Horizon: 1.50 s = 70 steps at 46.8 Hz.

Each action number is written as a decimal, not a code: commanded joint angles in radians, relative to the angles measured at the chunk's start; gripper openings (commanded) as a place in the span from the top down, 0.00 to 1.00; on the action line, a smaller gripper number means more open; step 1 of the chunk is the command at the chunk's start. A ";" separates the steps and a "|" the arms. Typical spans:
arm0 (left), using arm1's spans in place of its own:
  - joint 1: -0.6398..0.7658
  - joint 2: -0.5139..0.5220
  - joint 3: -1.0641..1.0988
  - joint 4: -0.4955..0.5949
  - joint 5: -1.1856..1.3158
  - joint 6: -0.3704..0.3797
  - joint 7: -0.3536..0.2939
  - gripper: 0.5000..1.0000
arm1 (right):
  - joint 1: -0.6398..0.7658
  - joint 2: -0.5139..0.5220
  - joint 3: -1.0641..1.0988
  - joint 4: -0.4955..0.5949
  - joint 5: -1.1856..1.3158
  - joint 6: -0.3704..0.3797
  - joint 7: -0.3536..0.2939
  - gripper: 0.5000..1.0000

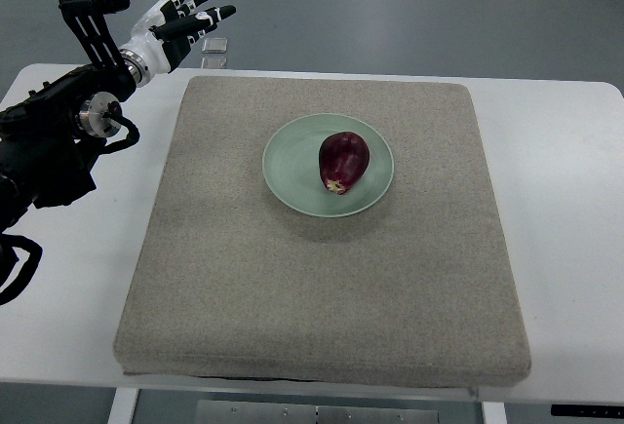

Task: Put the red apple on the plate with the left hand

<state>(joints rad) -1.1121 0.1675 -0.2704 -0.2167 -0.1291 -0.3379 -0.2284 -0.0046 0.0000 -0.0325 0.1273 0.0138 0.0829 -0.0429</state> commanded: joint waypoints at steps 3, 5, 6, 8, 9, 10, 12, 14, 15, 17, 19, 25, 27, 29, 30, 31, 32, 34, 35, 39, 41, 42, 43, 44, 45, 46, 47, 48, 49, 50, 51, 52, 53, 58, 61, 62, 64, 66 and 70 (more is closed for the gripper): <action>0.018 0.010 -0.007 -0.016 0.000 -0.006 -0.002 0.02 | 0.000 0.000 0.000 0.000 0.000 0.000 0.000 0.14; 0.020 0.014 -0.007 -0.033 0.000 -0.006 -0.003 0.02 | 0.000 0.000 0.000 0.000 0.000 0.000 0.000 0.14; 0.021 0.015 -0.007 -0.042 0.000 -0.006 -0.006 0.02 | 0.000 0.000 0.000 0.000 0.000 0.000 0.000 0.14; 0.023 0.024 -0.007 -0.059 0.000 -0.006 -0.009 0.02 | 0.000 0.000 0.000 0.000 0.000 0.000 0.000 0.14; 0.023 0.027 -0.007 -0.067 0.000 -0.004 -0.011 0.02 | 0.000 0.000 0.000 0.000 0.000 0.000 0.000 0.14; 0.024 0.030 -0.007 -0.075 0.000 -0.004 -0.011 0.02 | 0.000 0.000 0.000 0.000 0.000 0.000 0.000 0.14; 0.024 0.033 -0.007 -0.089 0.000 -0.004 -0.011 0.02 | 0.000 0.000 0.000 0.000 0.000 0.001 0.000 0.14; 0.026 0.035 -0.007 -0.098 0.000 -0.004 -0.011 0.02 | 0.000 0.000 0.000 0.000 0.000 0.000 0.000 0.14; 0.028 0.035 -0.007 -0.099 0.000 -0.004 -0.011 0.02 | 0.000 0.000 0.000 0.000 0.000 0.000 0.000 0.14; 0.031 0.040 -0.007 -0.101 0.000 -0.004 -0.012 0.02 | 0.000 0.000 0.000 0.000 0.000 0.000 0.000 0.14; 0.031 0.041 -0.009 -0.101 0.000 -0.004 -0.012 0.02 | 0.000 0.000 0.000 0.000 0.000 0.000 0.000 0.14; 0.031 0.053 -0.009 -0.121 0.000 -0.006 -0.012 0.02 | 0.000 0.000 0.000 0.000 0.000 0.000 0.000 0.14; 0.034 0.055 -0.012 -0.116 0.000 -0.007 -0.012 0.02 | 0.000 0.000 0.000 0.000 0.000 0.000 0.000 0.14; 0.034 0.055 -0.016 -0.106 0.002 -0.009 -0.014 0.02 | 0.000 0.000 0.000 0.000 0.000 0.001 0.000 0.14; 0.031 0.055 -0.021 -0.101 0.002 -0.010 -0.014 0.02 | 0.000 0.000 0.000 0.000 0.000 0.000 0.000 0.14; 0.031 0.053 -0.023 -0.095 0.002 -0.012 -0.014 0.02 | 0.000 0.000 0.000 0.000 0.000 0.000 0.000 0.14; 0.031 0.053 -0.026 -0.090 0.003 -0.012 -0.014 0.02 | 0.000 0.000 0.000 0.000 0.000 0.000 0.000 0.14; 0.031 0.052 -0.027 -0.082 0.003 -0.013 -0.014 0.02 | 0.000 0.000 0.000 0.000 0.000 0.000 0.000 0.14; 0.031 0.052 -0.027 -0.082 0.005 -0.013 -0.014 0.02 | 0.000 0.000 0.000 0.000 0.000 0.000 0.000 0.14; 0.029 0.052 -0.027 -0.082 0.006 -0.021 -0.026 0.02 | 0.000 0.000 0.000 0.000 0.000 0.000 0.000 0.14; 0.029 0.052 -0.027 -0.082 0.008 -0.029 -0.032 0.02 | 0.000 0.000 0.000 0.000 0.000 0.000 0.000 0.14; 0.029 0.052 -0.027 -0.081 0.009 -0.032 -0.035 0.02 | 0.000 0.000 0.000 0.000 0.000 0.000 0.000 0.14; 0.028 0.052 -0.027 -0.081 0.011 -0.035 -0.035 0.02 | 0.000 0.000 0.000 0.000 0.000 0.000 0.000 0.14; 0.028 0.052 -0.027 -0.081 0.012 -0.036 -0.035 0.02 | 0.000 0.000 0.000 0.000 0.000 0.000 0.000 0.14; 0.028 0.052 -0.027 -0.081 0.013 -0.038 -0.035 0.02 | 0.000 0.000 0.000 0.000 0.000 0.001 0.000 0.14; 0.026 0.050 -0.027 -0.081 0.013 -0.039 -0.035 0.02 | 0.000 0.000 0.000 0.000 0.000 0.000 0.000 0.14; 0.025 0.052 -0.027 -0.081 0.013 -0.041 -0.035 0.02 | 0.000 0.000 0.000 0.000 0.000 0.000 0.000 0.14; 0.024 0.052 -0.027 -0.081 0.013 -0.042 -0.035 0.02 | 0.000 0.000 0.000 0.000 0.000 0.000 0.000 0.14; 0.024 0.052 -0.027 -0.081 0.013 -0.044 -0.035 0.02 | 0.000 0.000 0.000 0.000 0.000 0.000 0.000 0.14; 0.024 0.052 -0.027 -0.081 0.013 -0.044 -0.035 0.02 | 0.000 0.000 0.000 0.000 0.000 0.000 0.000 0.14; 0.024 0.052 -0.027 -0.081 0.013 -0.046 -0.035 0.02 | 0.000 0.000 0.000 0.000 0.000 0.000 0.000 0.14; 0.026 0.052 -0.029 -0.081 0.011 -0.046 -0.035 0.02 | 0.000 0.000 0.000 0.000 0.000 0.000 0.000 0.14; 0.026 0.052 -0.029 -0.081 0.011 -0.046 -0.037 0.02 | 0.000 0.000 0.000 0.000 0.000 0.000 0.000 0.14; 0.029 0.052 -0.029 -0.079 0.005 -0.046 -0.035 0.02 | 0.000 0.000 0.000 0.000 0.000 0.000 0.000 0.14; 0.031 0.050 -0.030 -0.078 0.003 -0.044 -0.035 0.02 | 0.000 0.000 0.000 0.000 0.000 0.000 0.000 0.14; 0.031 0.049 -0.029 -0.078 0.003 -0.042 -0.035 0.02 | 0.000 0.000 0.000 0.000 0.000 0.000 0.000 0.14; 0.035 0.046 -0.030 -0.075 0.002 -0.041 -0.035 0.02 | 0.000 0.000 0.000 0.000 0.000 0.000 0.000 0.14; 0.035 0.041 -0.030 -0.069 0.000 -0.041 -0.035 0.02 | 0.000 0.000 0.000 0.000 0.000 0.000 0.000 0.14; 0.035 0.040 -0.056 -0.066 0.000 -0.042 -0.035 0.02 | 0.000 0.000 0.000 0.000 0.000 0.000 0.000 0.14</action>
<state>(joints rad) -1.0769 0.2078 -0.3060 -0.2839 -0.1298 -0.3793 -0.2641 -0.0046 0.0000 -0.0322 0.1273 0.0138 0.0828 -0.0429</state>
